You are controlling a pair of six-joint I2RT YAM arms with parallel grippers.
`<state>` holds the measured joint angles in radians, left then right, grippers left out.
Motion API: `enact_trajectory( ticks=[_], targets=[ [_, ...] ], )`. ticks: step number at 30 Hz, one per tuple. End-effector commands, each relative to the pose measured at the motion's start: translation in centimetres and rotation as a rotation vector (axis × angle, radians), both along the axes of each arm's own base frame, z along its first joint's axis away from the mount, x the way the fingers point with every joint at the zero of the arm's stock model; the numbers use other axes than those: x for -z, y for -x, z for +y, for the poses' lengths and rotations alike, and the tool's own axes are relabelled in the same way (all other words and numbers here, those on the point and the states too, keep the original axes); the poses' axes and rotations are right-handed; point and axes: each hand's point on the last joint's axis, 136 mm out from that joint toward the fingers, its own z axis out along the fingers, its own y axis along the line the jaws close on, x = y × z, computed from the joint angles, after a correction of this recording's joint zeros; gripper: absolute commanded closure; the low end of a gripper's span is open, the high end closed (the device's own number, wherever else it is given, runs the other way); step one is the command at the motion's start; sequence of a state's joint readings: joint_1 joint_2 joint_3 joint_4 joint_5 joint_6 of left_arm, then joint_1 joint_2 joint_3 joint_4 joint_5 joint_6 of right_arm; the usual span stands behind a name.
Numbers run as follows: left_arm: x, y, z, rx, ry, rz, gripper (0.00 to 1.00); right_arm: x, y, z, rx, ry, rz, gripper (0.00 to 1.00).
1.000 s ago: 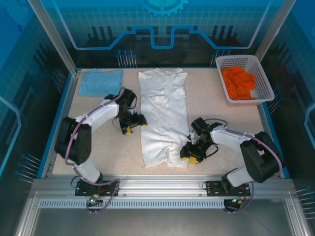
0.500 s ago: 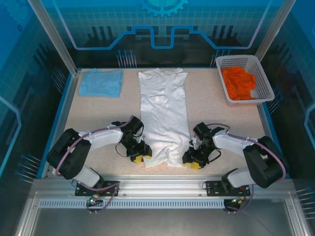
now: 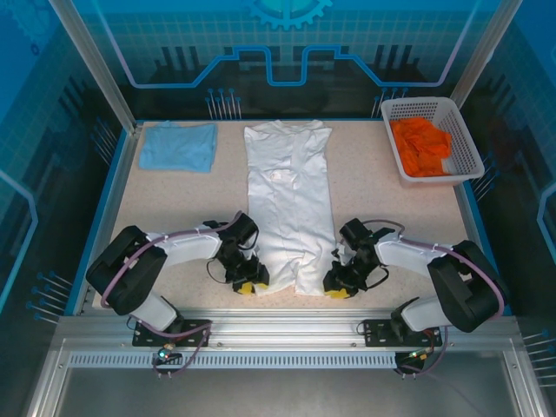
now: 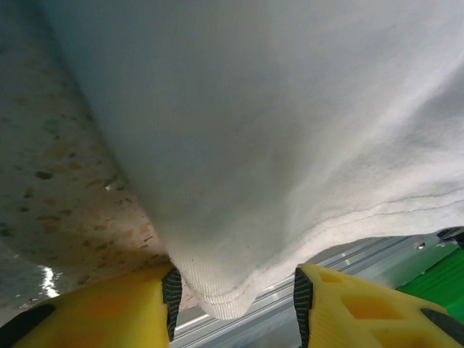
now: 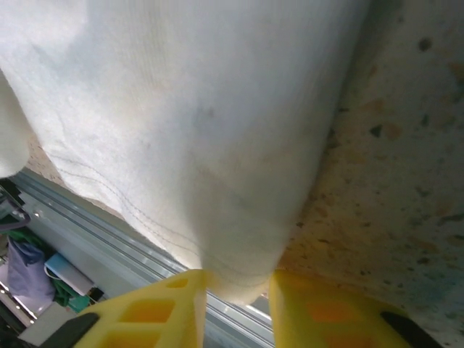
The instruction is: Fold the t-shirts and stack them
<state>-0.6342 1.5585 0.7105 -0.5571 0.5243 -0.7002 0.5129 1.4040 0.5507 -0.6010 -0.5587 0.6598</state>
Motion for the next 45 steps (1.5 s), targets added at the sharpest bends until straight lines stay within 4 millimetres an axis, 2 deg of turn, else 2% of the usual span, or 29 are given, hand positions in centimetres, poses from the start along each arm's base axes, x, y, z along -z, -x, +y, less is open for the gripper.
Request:
enact_trajectory(
  ticks=[1, 4, 8, 11, 14, 19, 24, 28, 34, 36, 40, 45],
  targets=[
    [0.8, 0.6, 0.2, 0.038, -0.022, 0.01, 0.61, 0.4, 0.4, 0.2, -0.016, 0.003, 0.009, 0.8],
    [0.8, 0.2, 0.5, 0.046, -0.051, -0.004, 0.69, 0.4, 0.3, 0.1, -0.021, 0.014, 0.008, 0.89],
    [0.6, -0.5, 0.9, 0.055, -0.104, -0.025, 0.86, 0.3, 0.5, -0.7, -0.013, 0.054, 0.012, 0.99],
    [0.5, 0.0, 1.7, 0.075, -0.148, -0.004, 1.0, 0.3, 1.2, -2.0, -0.008, 0.102, 0.039, 1.0],
    [0.1, 0.6, 2.3, 0.087, -0.157, 0.002, 1.0, 0.0, 2.2, -2.7, 0.0, 0.104, 0.081, 1.0],
    [-1.7, 1.8, 1.3, 0.096, -0.063, 0.04, 1.0, -1.9, 3.1, -2.9, 0.001, 0.08, 0.096, 1.0],
    [-4.0, 1.4, 1.0, 0.1, -0.031, 0.017, 1.0, -4.8, 1.6, -2.2, 0.04, 0.024, 0.049, 1.0],
    [-6.0, -1.1, 0.3, 0.033, 0.017, -0.004, 1.0, -7.3, -2.2, -1.5, 0.128, -0.033, -0.007, 1.0],
    [-9.4, -8.6, 0.7, -0.153, 0.093, -0.072, 1.0, -10.8, -10.0, -0.9, 0.229, -0.073, -0.085, 1.0],
    [-9.9, -11.4, 0.9, -0.212, 0.108, -0.076, 1.0, -11.0, -12.6, -1.0, 0.268, -0.063, -0.077, 1.0],
    [-10.1, -16.1, 1.3, -0.295, 0.129, -0.072, 1.0, -10.1, -16.9, -1.5, 0.321, -0.006, -0.042, 1.0],
    [-8.9, -21.7, 2.6, -0.378, 0.106, -0.062, 1.0, -9.2, -23.2, -1.9, 0.381, 0.022, -0.054, 1.0]
  ],
)
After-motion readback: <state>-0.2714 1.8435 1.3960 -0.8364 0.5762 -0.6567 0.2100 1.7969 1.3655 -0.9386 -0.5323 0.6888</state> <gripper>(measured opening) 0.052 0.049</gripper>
